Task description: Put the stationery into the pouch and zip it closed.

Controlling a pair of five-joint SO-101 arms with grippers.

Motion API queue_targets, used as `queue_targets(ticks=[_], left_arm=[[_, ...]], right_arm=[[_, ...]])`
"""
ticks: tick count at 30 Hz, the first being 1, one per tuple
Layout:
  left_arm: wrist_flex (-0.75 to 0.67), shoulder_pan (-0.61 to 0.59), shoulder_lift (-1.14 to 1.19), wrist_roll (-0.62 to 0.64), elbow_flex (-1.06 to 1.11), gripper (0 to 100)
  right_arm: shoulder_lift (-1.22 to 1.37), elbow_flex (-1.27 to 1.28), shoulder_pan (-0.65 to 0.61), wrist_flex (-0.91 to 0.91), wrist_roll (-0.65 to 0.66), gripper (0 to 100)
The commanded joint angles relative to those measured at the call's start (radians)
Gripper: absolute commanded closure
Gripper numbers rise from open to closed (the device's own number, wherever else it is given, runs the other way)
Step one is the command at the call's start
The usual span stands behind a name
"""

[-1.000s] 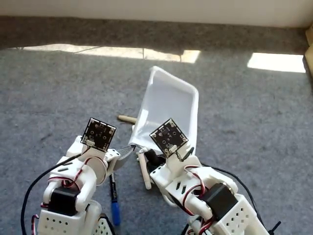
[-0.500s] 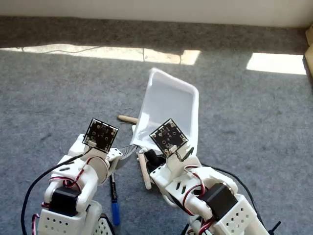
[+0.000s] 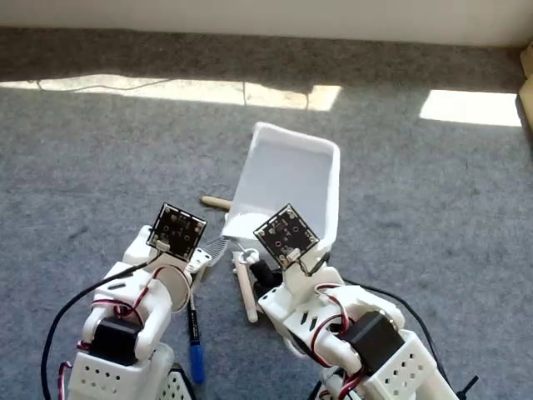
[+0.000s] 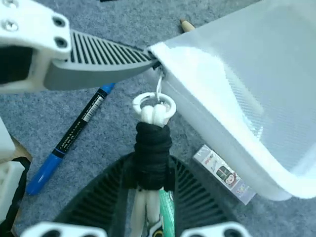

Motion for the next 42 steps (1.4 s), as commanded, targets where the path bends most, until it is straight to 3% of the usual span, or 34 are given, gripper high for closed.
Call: queue_targets(ticks=[1, 9, 30, 42], left_arm=[[-0.023, -0.019, -0.010, 0.002, -0.033, 85], [-0.023, -0.019, -0.010, 0.002, -0.047, 96], [0.023, -0.071, -0.010, 0.003, -0.074, 99], [0.043, -0.065, -0.010, 0.003, -0.077, 98]], right_arm=[[-0.024, -0.013, 0.016, 0.007, 0.048, 99.4], [-0.024, -0.018, 0.163, 0.008, 0.057, 99.4], [-0.024, -0.079, 0.530, 0.031, 0.100, 99.4], [-0.024, -0.180, 0.555, 0.114, 0.098, 99.4]])
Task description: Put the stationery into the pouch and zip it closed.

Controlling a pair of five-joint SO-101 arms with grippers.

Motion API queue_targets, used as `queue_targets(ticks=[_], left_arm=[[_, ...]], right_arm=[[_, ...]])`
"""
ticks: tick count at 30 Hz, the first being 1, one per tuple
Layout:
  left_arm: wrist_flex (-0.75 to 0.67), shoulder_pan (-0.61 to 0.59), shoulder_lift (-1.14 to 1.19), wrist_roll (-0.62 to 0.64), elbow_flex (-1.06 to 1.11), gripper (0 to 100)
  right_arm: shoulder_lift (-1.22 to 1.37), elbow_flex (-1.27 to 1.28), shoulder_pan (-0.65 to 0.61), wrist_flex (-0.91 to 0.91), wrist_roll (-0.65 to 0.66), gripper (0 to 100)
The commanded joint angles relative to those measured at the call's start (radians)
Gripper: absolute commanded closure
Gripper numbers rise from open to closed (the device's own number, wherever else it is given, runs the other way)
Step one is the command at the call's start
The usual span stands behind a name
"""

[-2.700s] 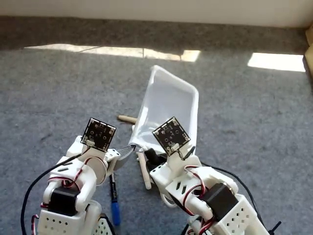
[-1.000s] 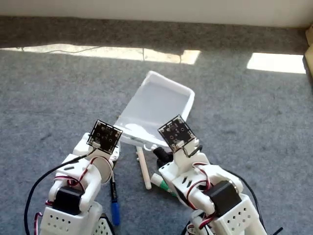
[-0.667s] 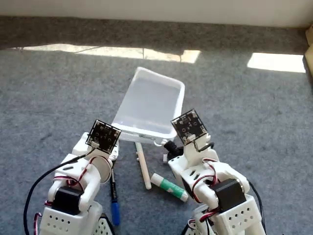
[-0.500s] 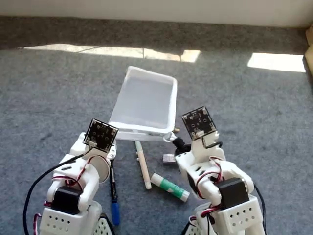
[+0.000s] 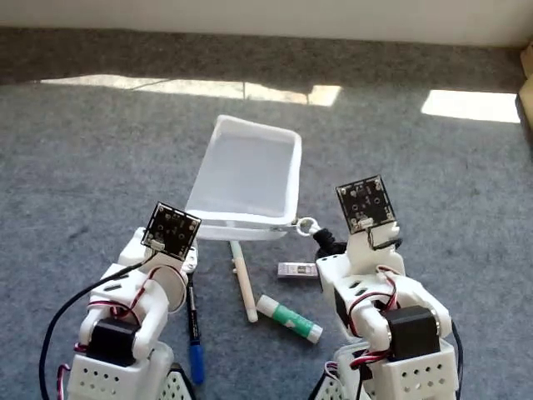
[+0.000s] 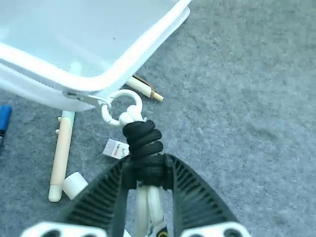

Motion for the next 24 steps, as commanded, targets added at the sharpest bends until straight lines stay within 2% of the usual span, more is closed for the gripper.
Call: queue_targets(ticks=[1, 5, 9, 17, 24], left_arm=[[0.006, -0.021, -0.002, -0.003, -0.068, 97], [0.006, -0.021, 0.002, 0.006, -0.058, 83], [0.006, -0.021, 0.001, 0.091, -0.058, 75], [-0.017, -0.019, -0.001, 0.098, -0.015, 70], [-0.207, -0.019, 0.007, 0.098, 0.104, 69]], right_arm=[[-0.022, -0.070, 0.033, 0.008, 0.003, 99.4], [-0.022, -0.117, 0.008, 0.062, 0.005, 99.4], [-0.022, -0.180, -0.065, 0.137, 0.003, 99.4], [-0.022, -0.262, -0.101, 0.208, 0.005, 99.4], [-0.022, -0.314, -0.102, 0.237, 0.005, 99.4]])
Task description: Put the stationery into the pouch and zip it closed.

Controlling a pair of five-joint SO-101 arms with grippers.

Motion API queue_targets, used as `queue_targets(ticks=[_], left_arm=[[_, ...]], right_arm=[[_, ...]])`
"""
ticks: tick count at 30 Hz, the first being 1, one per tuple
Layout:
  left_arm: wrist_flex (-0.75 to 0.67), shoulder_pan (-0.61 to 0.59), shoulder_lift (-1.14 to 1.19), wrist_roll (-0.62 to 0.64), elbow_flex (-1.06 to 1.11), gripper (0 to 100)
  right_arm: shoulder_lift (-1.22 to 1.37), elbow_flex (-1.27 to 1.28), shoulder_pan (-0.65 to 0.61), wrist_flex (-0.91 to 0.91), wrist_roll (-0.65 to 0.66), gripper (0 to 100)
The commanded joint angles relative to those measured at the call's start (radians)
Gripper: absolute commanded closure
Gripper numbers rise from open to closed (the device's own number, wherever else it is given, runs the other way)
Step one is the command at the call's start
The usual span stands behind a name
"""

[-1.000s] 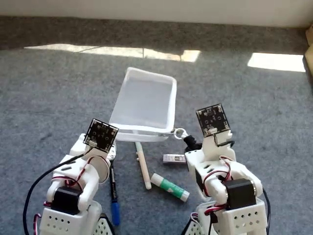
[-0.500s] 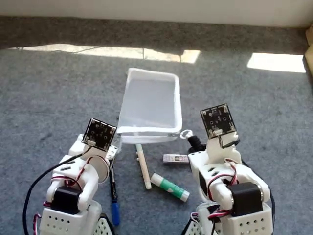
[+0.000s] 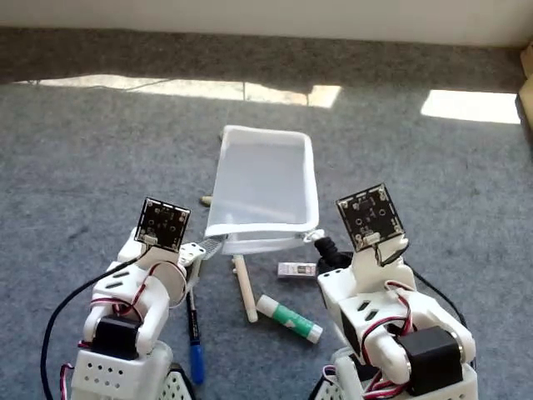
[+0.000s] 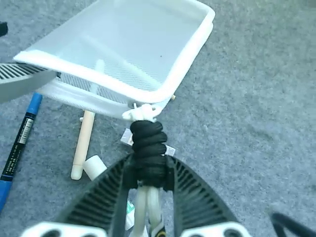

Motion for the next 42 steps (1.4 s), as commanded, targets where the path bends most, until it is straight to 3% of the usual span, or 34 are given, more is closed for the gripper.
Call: queue_targets(ticks=[1, 5, 12, 15, 24, 32, 42], left_arm=[[-0.121, -0.018, -0.001, 0.008, 0.047, 70], [-0.130, -0.018, -0.001, 0.008, 0.051, 71], [-0.110, -0.019, -0.008, 0.002, -0.028, 94], [-0.049, -0.019, -0.008, 0.002, -0.091, 100], [0.087, -0.024, 0.001, 0.005, -0.219, 99], [0.221, -0.033, 0.004, 0.002, -0.392, 99], [0.333, -0.237, 0.005, 0.000, -0.544, 99]], right_arm=[[-0.012, -0.084, -0.021, 0.028, 0.006, 99.4], [-0.013, -0.116, -0.101, 0.082, 0.000, 99.4], [-0.013, -0.113, -0.119, 0.081, -0.002, 99.4], [-0.013, -0.113, -0.119, 0.081, -0.002, 99.4], [-0.012, -0.113, -0.119, 0.030, -0.002, 98.9], [-0.007, -0.119, -0.116, 0.024, -0.049, 84.7], [-0.005, -0.110, -0.116, -0.018, -0.057, 84.7]])
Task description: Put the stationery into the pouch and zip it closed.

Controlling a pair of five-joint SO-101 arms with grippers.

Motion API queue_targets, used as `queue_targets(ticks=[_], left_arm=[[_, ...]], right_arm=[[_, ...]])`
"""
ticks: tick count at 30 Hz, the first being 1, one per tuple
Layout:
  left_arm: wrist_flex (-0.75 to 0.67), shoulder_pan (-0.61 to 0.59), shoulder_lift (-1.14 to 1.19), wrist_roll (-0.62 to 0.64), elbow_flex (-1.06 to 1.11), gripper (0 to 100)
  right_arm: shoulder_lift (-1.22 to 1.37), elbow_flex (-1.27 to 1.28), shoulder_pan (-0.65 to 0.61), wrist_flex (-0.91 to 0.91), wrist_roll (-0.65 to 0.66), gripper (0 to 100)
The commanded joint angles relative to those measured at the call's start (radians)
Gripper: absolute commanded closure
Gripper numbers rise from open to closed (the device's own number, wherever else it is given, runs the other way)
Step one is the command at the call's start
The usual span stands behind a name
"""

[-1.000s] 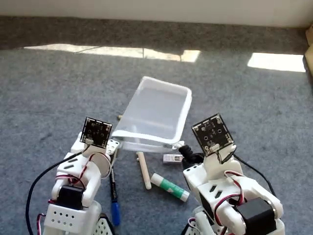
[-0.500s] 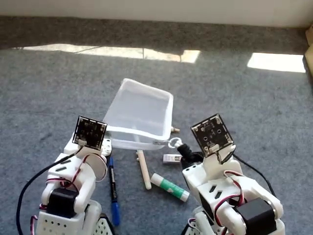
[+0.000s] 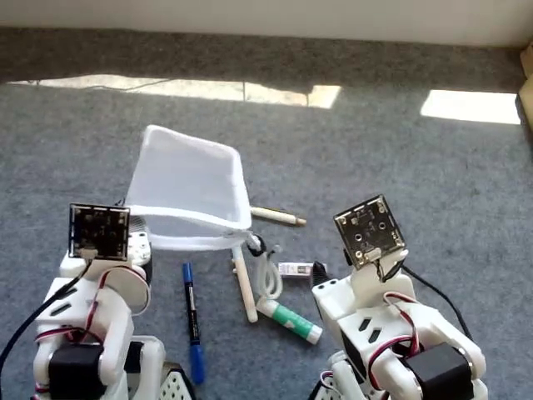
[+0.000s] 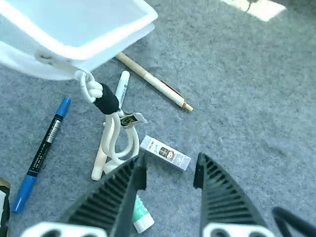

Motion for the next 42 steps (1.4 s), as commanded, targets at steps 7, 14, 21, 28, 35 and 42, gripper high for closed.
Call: queue_targets(ticks=[7, 14, 21, 28, 35, 42], left_arm=[[0.104, -0.047, 0.171, 0.000, -0.197, 99], [0.158, -0.096, 0.515, 0.006, -0.433, 99], [0.258, -0.171, 0.664, 0.006, -0.618, 99], [0.282, -0.170, 0.723, 0.008, -0.634, 99], [0.302, -0.170, 0.725, 0.008, -0.628, 99], [0.305, -0.170, 0.725, 0.008, -0.628, 99]], right_arm=[[0.002, -0.044, -0.004, -0.070, -0.011, 84.7], [0.133, -0.044, -0.004, -0.068, -0.006, 84.7], [0.298, -0.045, -0.005, -0.104, 0.103, 84.7], [0.460, -0.044, -0.012, -0.166, 0.276, 84.7], [0.651, -0.044, -0.068, -0.225, 0.390, 84.7], [0.789, -0.021, -0.119, -0.318, 0.433, 84.7]])
